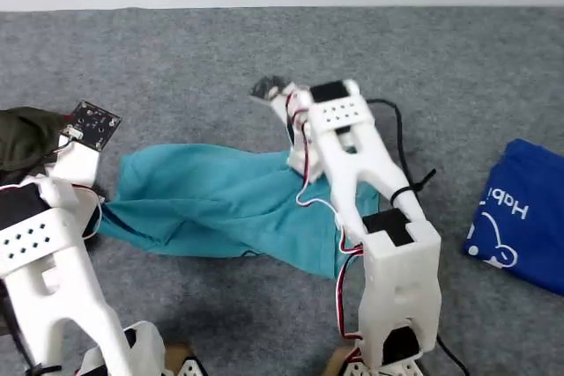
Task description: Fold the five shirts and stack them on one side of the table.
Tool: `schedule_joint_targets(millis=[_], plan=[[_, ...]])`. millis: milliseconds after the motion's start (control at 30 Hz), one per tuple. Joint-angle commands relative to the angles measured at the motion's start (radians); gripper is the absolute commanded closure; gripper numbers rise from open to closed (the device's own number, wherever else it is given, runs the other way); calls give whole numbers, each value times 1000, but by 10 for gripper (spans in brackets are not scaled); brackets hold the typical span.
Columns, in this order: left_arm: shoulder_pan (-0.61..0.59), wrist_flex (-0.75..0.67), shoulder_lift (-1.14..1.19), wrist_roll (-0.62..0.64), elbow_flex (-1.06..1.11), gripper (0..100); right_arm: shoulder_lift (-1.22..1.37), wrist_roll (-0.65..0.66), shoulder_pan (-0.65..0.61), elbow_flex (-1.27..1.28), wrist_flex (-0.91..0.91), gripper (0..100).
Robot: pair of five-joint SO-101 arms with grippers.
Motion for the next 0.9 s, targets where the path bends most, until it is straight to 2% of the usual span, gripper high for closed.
schedule_joint_targets(millis=[0, 33, 200, 300, 467, 633, 867], plan=[[2, 3, -32, -6, -8, 995, -8, 6, -18, -164, 220, 851], [2, 3, -32, -6, -8, 995, -10, 6, -27, -184, 265, 851], [2, 3, -32, -6, -10, 995, -173, 12, -65, -64, 257, 847], [2, 3, -32, -6, -12, 995, -305, 12, -127, 109, 259, 838], [5, 3, -32, -6, -12, 995, -476, 5, -202, 381, 254, 767], [8, 3, -32, -6, -12, 995, -479, 6, -239, 519, 205, 768], [8, -25, -32, -6, -8, 995, -355, 12, -213, 534, 65, 767]])
